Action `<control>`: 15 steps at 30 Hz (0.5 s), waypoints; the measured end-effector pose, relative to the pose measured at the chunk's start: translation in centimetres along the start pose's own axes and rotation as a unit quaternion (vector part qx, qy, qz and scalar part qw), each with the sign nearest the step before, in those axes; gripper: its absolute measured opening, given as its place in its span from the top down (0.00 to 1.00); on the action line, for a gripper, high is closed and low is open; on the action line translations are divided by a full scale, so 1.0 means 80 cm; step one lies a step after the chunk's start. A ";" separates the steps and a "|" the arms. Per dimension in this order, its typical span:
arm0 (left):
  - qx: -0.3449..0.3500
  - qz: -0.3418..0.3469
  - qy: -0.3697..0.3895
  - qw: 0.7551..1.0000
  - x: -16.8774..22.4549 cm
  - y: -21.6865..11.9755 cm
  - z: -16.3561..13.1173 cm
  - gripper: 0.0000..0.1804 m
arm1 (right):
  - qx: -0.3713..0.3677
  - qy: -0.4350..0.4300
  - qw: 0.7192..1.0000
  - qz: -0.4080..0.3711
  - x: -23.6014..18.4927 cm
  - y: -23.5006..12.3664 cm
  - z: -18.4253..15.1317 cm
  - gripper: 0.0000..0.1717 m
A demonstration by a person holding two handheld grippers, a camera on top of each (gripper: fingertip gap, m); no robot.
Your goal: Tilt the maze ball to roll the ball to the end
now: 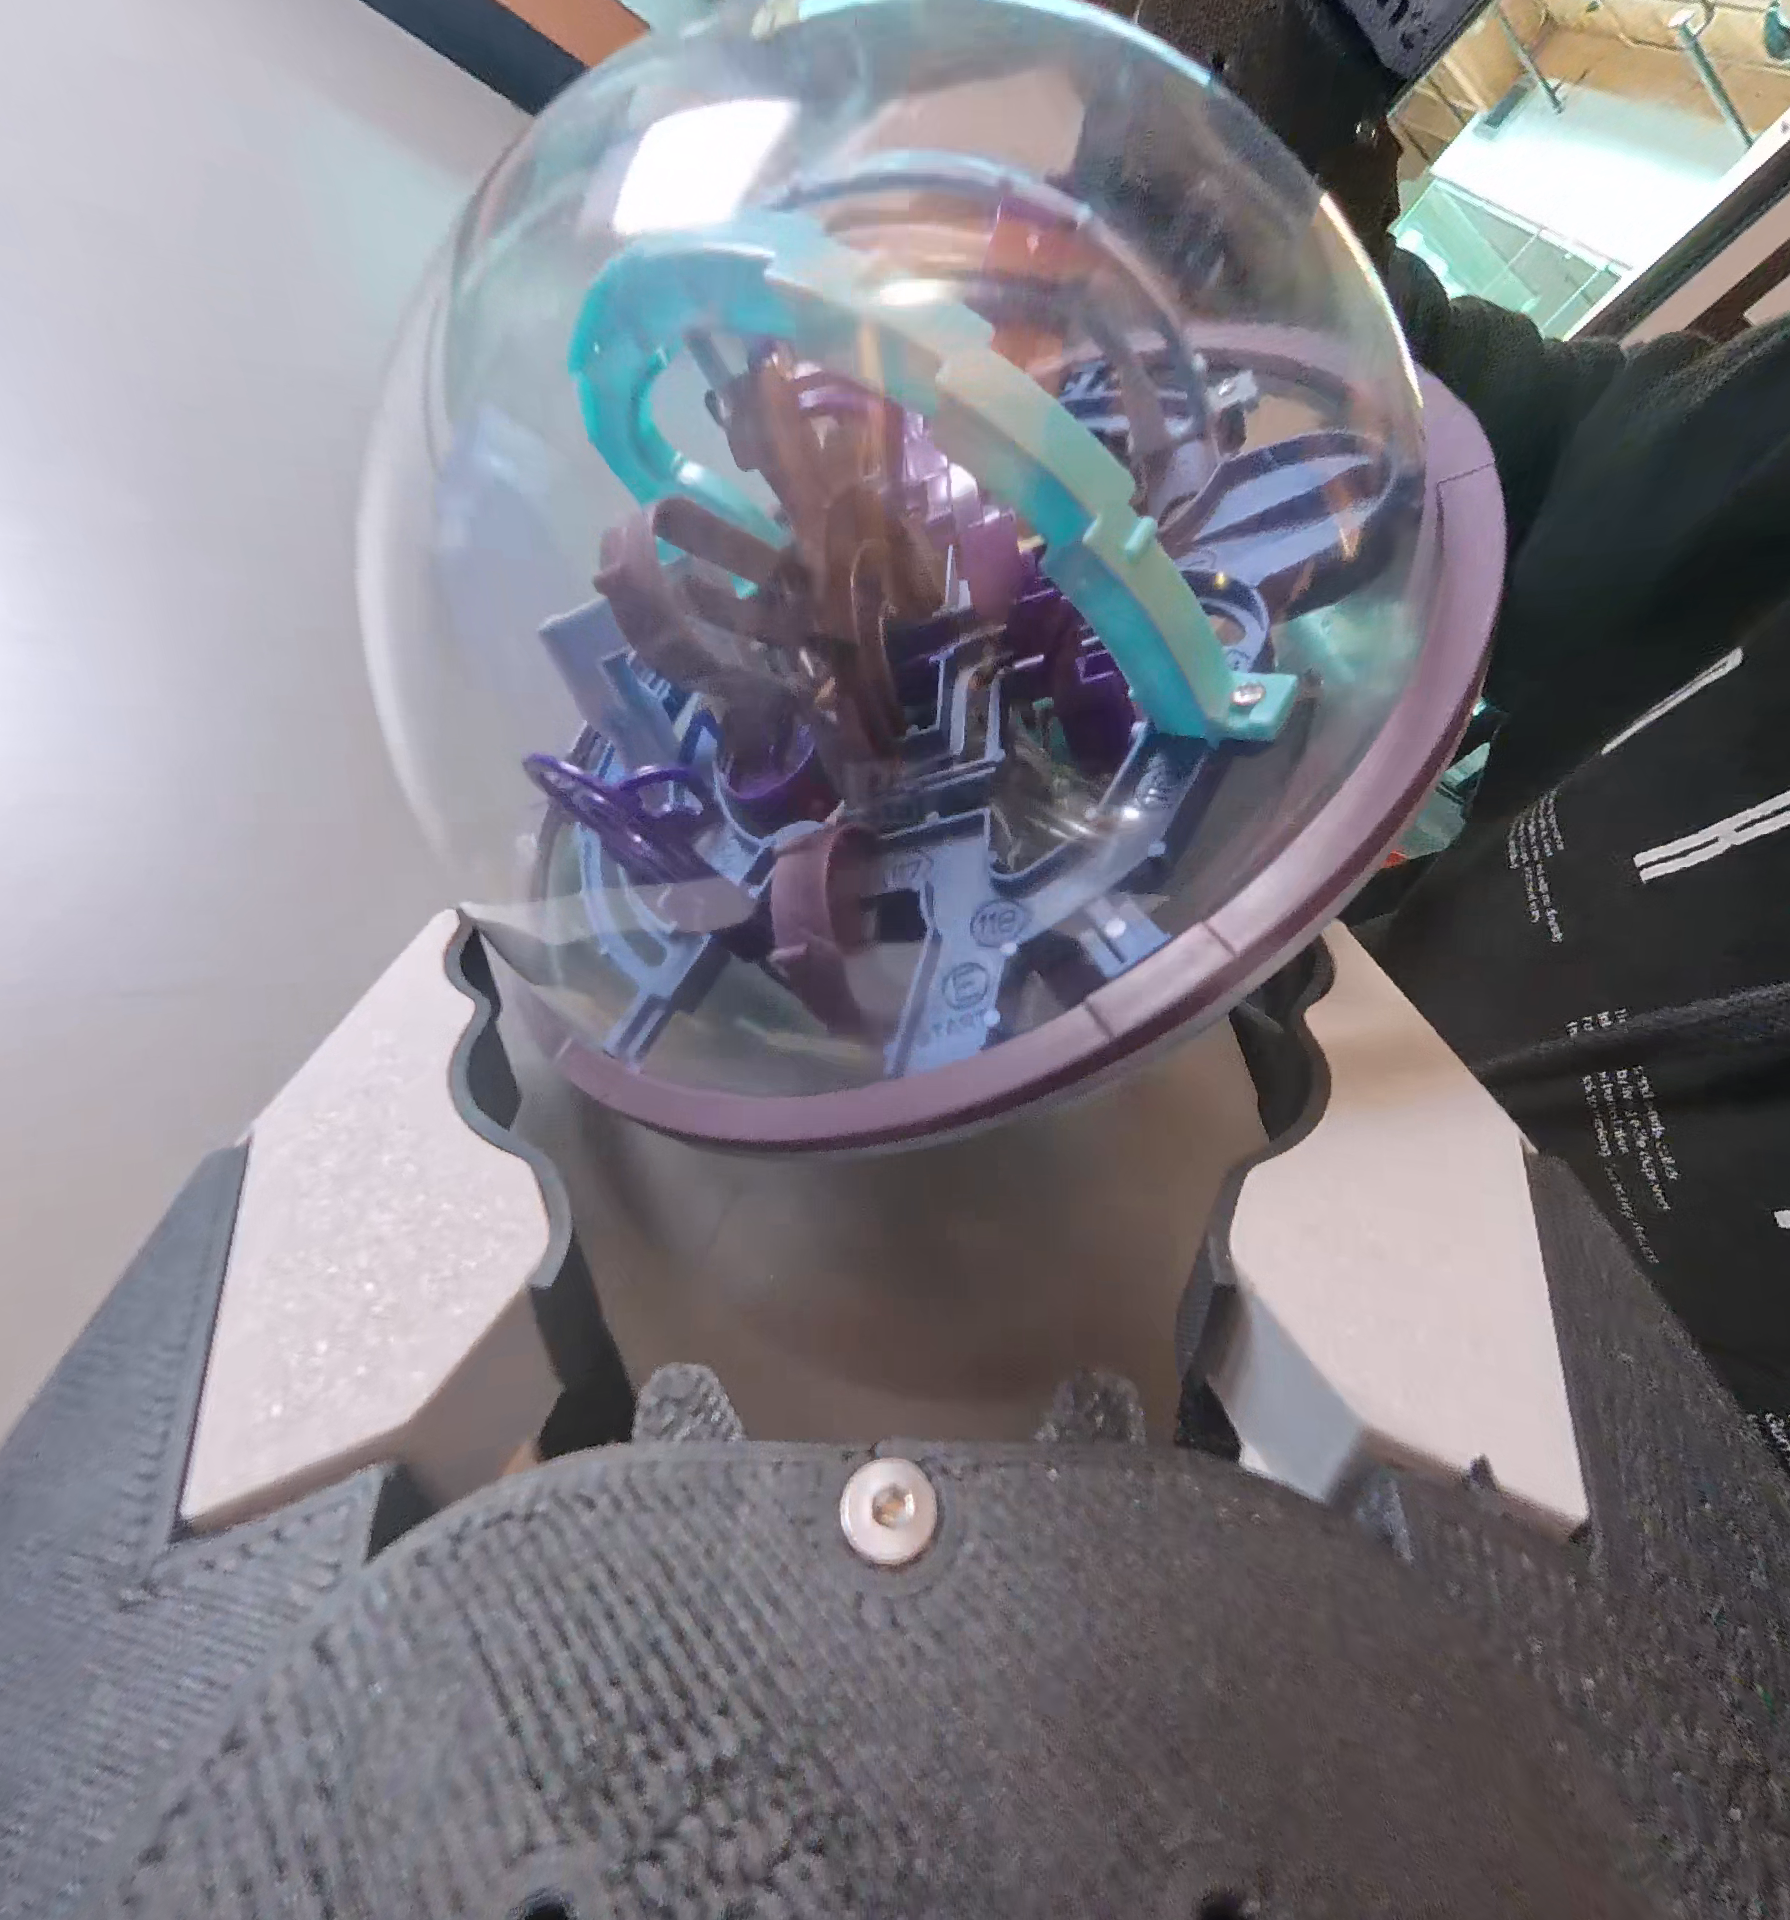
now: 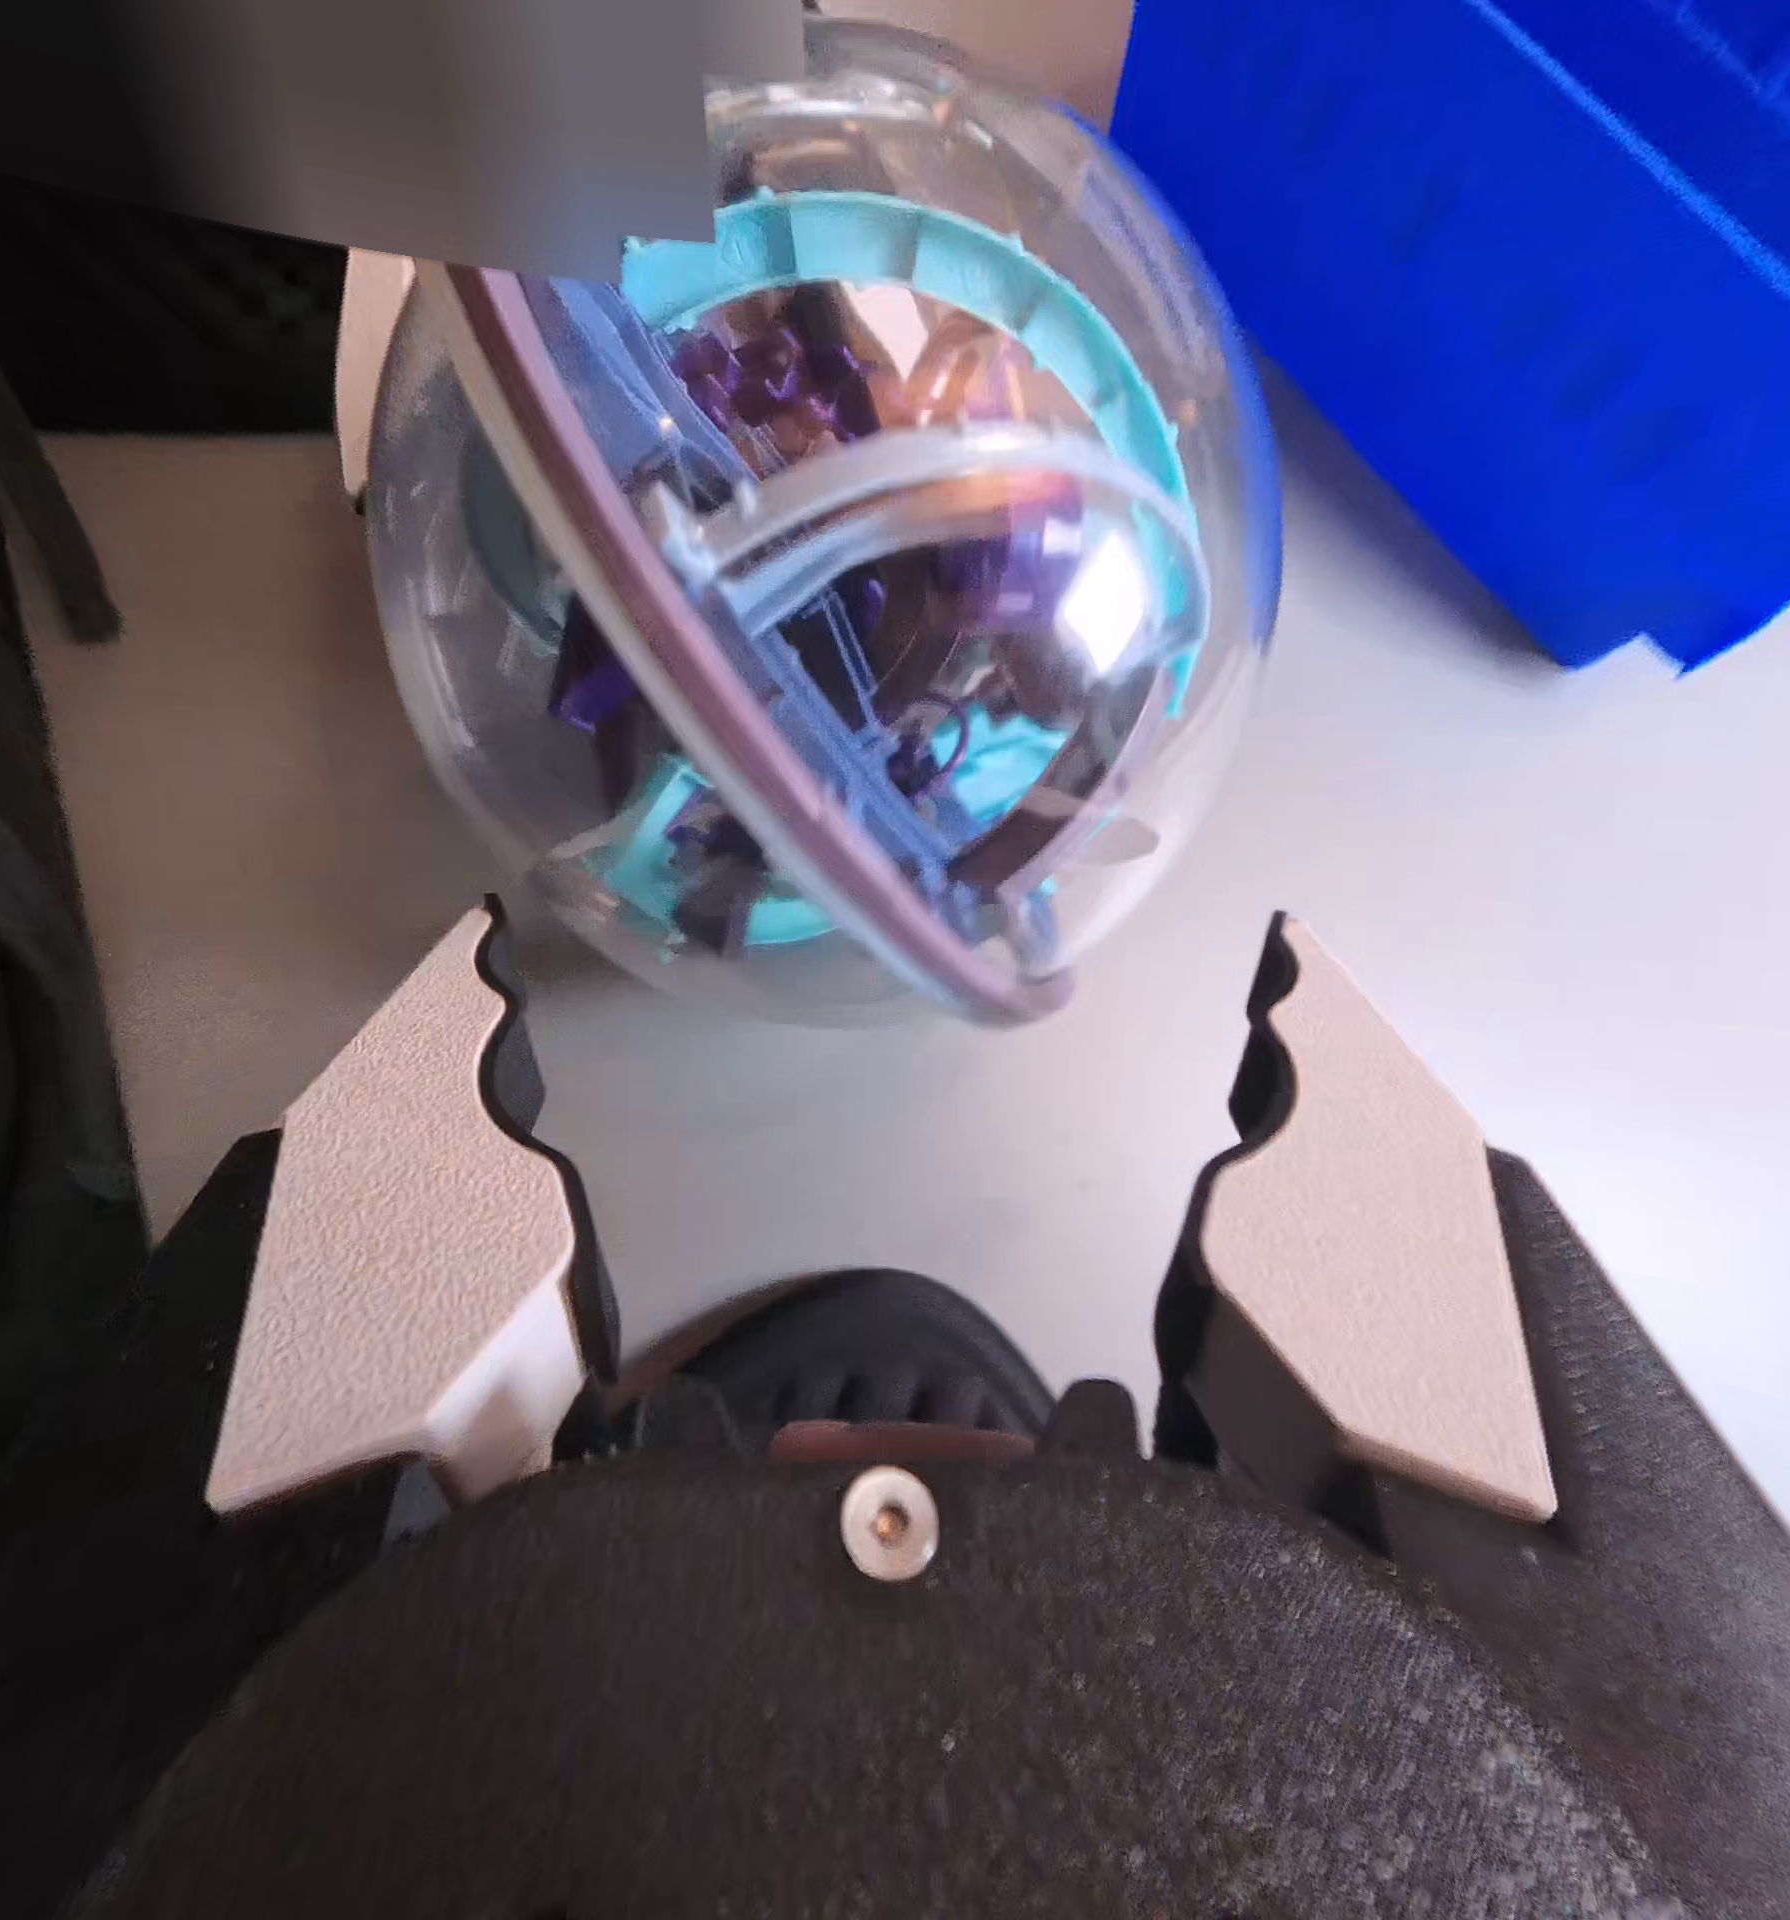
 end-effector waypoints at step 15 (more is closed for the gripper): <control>0.045 0.038 0.094 0.994 -0.006 -0.008 0.018 0.19 | 0.089 0.129 0.986 0.059 0.000 0.015 -0.001 0.22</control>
Point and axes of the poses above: each gripper's, where its closed fingertips meet, y out along the fingers, z out of its top, x = y × z across the jaws, the point moved 6 cm from there along -y, back along the fingers, and after that the axes turned 14 degrees about y, right-handed, at the moved point
